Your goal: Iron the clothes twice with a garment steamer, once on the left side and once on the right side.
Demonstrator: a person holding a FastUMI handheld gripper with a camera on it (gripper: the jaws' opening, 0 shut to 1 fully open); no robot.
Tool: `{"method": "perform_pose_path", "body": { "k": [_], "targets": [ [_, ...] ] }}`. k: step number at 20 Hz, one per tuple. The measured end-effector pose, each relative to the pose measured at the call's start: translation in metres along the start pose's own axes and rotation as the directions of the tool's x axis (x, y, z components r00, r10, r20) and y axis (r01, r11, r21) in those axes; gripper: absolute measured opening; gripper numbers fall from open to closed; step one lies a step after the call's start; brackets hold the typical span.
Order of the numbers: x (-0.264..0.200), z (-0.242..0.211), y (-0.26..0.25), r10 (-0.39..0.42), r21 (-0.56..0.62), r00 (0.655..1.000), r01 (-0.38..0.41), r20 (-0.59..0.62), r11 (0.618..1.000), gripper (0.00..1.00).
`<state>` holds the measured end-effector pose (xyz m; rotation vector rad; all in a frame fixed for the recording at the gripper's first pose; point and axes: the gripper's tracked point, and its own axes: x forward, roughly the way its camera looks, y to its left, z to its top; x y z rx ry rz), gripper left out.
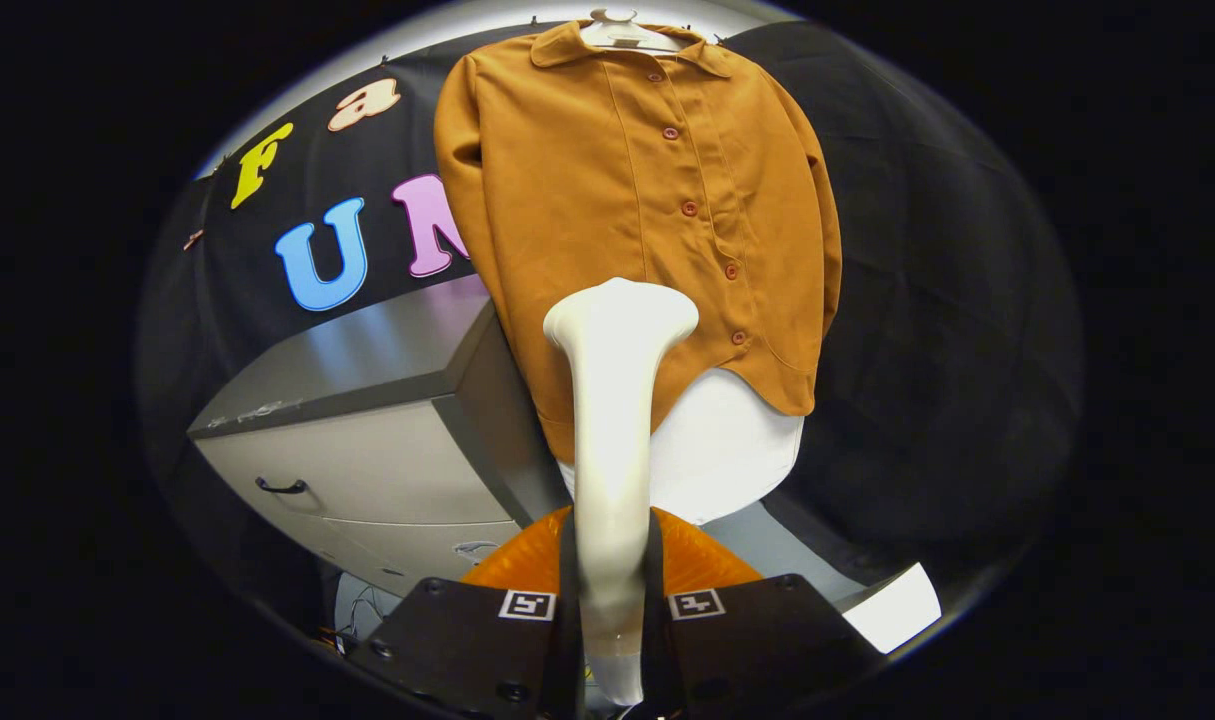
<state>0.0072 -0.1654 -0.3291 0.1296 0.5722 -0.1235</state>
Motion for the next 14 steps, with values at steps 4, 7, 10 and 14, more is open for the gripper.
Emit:
{"method": "perform_pose_path", "body": {
  "k": [4, 7, 10, 14],
  "targets": [
    [-0.03, 0.044, 0.007, 0.025, -0.008, 0.995, -0.024, 0.095, 1.0, 0.26],
    [-0.054, 0.092, 0.013, 0.031, -0.033, 0.98, -0.025, 0.197, 0.999, 0.26],
    [-0.076, 0.143, 0.013, 0.044, -0.036, 0.953, -0.034, 0.299, 0.999, 0.26],
    [-0.103, 0.206, 0.013, 0.056, -0.047, 0.908, -0.04, 0.415, 0.998, 0.26]
  ]
}}
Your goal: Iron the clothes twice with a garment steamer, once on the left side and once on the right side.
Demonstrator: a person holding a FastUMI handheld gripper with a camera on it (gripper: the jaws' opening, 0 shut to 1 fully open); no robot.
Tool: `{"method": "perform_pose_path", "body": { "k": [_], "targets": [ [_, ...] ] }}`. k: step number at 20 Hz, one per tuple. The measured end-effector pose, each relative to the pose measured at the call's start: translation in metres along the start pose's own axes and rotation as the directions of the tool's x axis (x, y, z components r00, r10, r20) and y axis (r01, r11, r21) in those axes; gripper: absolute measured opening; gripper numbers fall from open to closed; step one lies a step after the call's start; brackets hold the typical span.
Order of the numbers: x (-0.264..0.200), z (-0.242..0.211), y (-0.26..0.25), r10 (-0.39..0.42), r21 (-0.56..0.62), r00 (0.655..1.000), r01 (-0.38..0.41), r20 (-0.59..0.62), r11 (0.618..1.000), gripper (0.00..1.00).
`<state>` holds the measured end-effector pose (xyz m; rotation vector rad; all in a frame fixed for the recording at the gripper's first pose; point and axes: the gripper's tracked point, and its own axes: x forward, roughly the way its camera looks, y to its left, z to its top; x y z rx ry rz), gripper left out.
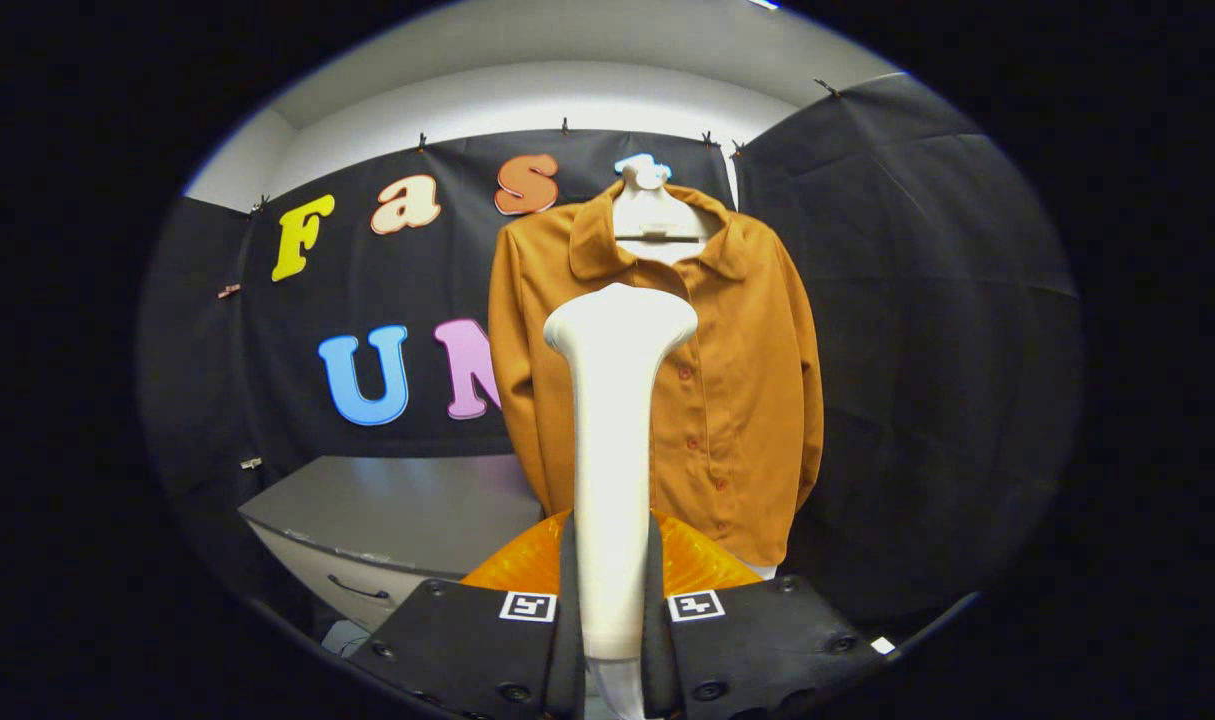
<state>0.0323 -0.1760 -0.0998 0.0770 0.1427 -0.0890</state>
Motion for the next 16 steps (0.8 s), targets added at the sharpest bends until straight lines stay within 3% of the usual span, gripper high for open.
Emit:
{"method": "perform_pose_path", "body": {
  "k": [7, 16],
  "targets": [
    [0.006, 0.081, -0.01, 0.01, -0.003, 0.991, -0.01, 0.132, 1.0, 0.26],
    [0.043, 0.136, -0.059, -0.026, 0.032, 0.969, 0.018, 0.246, 0.999, 0.26]
  ]
}}
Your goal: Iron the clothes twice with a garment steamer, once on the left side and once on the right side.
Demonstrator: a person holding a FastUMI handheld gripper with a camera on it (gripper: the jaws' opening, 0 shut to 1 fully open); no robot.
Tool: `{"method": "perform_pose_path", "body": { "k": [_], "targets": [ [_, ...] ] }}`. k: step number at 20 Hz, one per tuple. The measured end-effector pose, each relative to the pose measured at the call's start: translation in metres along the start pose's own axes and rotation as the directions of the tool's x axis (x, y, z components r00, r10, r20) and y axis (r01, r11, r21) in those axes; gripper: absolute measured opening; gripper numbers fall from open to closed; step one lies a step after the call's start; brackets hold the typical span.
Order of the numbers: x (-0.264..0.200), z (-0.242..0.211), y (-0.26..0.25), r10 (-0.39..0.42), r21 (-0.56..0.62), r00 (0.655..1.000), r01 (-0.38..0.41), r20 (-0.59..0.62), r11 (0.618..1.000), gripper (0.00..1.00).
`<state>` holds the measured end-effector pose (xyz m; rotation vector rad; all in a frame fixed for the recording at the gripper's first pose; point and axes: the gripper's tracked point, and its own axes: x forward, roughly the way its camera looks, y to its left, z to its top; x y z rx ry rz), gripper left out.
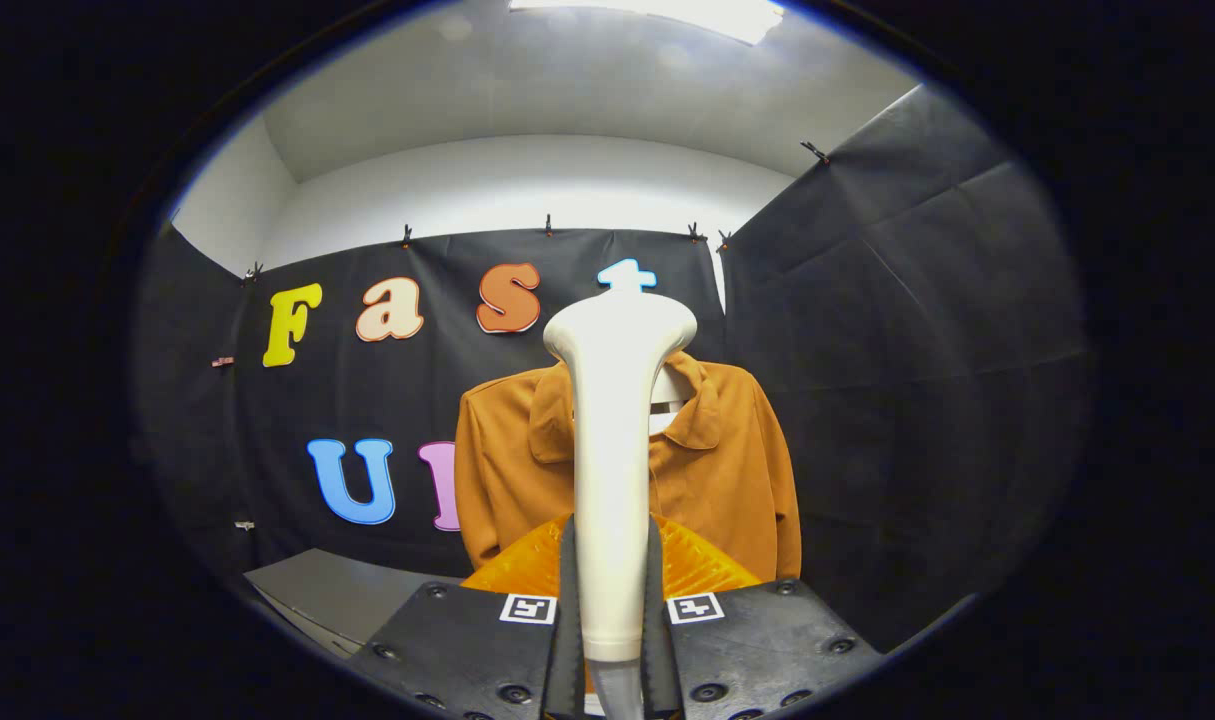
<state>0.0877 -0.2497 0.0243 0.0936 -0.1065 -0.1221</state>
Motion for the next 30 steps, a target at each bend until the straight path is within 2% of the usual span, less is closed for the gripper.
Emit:
{"method": "perform_pose_path", "body": {
  "k": [4, 12, 24, 30],
  "targets": [
    [0.03, -0.017, -0.042, -0.057, -0.006, 0.998, 0.056, -0.023, 0.998, 0.26],
    [0.067, -0.1, -0.077, -0.066, 0.007, 0.984, 0.068, -0.162, 0.998, 0.26],
    [0.034, -0.209, -0.085, -0.067, 0.02, 0.948, 0.077, -0.312, 0.997, 0.26],
    [0.003, -0.264, -0.086, -0.085, 0.01, 0.91, 0.097, -0.405, 0.995, 0.26]
  ]
}}
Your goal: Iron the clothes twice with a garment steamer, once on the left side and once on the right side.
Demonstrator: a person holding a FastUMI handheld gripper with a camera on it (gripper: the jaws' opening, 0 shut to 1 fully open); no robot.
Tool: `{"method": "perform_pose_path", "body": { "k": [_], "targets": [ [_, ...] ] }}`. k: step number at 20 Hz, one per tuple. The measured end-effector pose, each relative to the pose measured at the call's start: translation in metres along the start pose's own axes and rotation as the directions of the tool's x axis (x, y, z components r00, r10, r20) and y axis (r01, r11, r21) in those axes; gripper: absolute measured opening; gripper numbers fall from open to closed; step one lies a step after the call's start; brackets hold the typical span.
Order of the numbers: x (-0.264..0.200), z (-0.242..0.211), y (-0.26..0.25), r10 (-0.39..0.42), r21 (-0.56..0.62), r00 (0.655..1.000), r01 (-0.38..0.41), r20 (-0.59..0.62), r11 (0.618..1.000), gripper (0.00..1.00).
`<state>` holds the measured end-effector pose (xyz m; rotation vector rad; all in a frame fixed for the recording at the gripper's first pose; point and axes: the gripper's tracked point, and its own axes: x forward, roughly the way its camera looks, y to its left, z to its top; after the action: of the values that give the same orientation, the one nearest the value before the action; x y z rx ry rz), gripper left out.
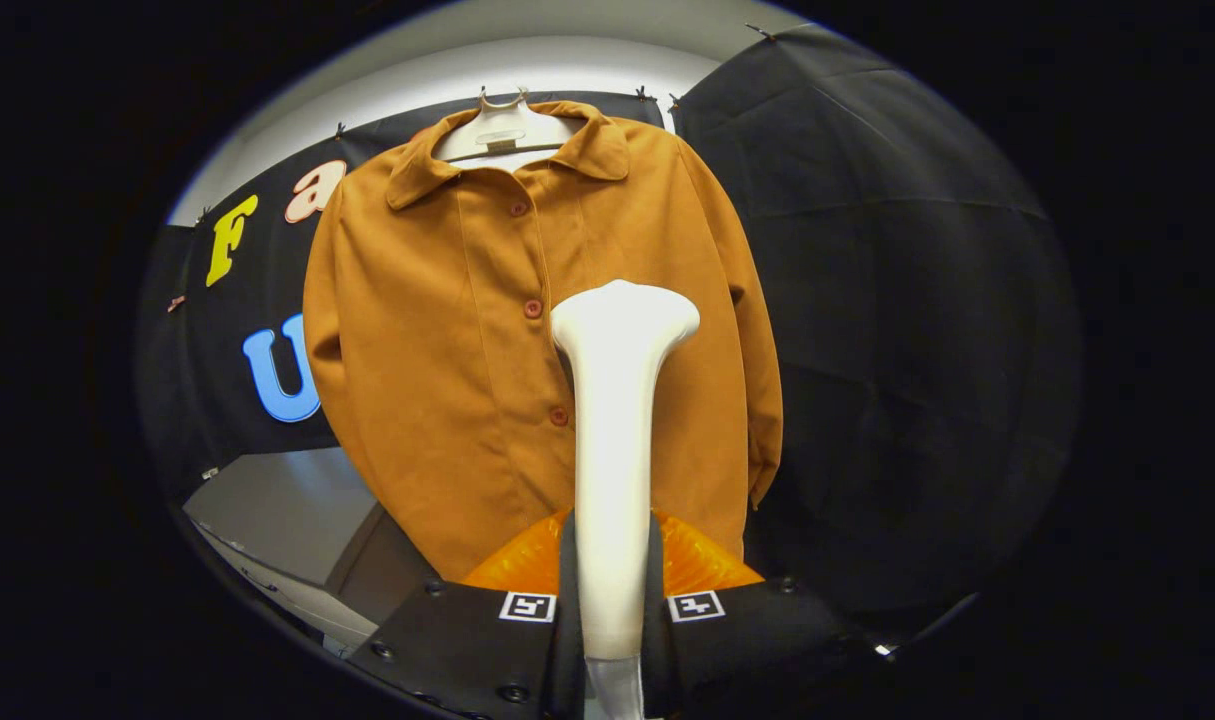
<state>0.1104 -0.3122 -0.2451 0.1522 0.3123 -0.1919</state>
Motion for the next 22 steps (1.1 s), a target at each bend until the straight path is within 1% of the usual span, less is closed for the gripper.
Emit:
{"method": "perform_pose_path", "body": {
  "k": [3, 5, 6, 9, 11, 14, 18, 22],
  "targets": [
    [-0.004, -0.034, -0.005, -0.018, -0.003, 0.998, 0.018, -0.059, 1.0, 0.26],
    [-0.007, -0.047, -0.012, -0.039, 0.018, 0.996, 0.041, -0.084, 0.999, 0.26],
    [-0.009, -0.059, -0.015, -0.043, 0.026, 0.992, 0.046, -0.115, 0.999, 0.26],
    [-0.015, -0.086, -0.021, -0.063, 0.012, 0.985, 0.065, -0.161, 0.998, 0.26],
    [-0.018, -0.102, -0.026, -0.075, 0.021, 0.978, 0.081, -0.197, 0.997, 0.26],
    [-0.031, -0.132, -0.036, -0.102, 0.004, 0.96, 0.107, -0.26, 0.994, 0.26],
    [-0.049, -0.149, -0.032, -0.105, 0.017, 0.952, 0.115, -0.288, 0.993, 0.26],
    [-0.071, -0.147, -0.02, -0.1, 0.008, 0.956, 0.106, -0.275, 0.994, 0.26]
  ]
}}
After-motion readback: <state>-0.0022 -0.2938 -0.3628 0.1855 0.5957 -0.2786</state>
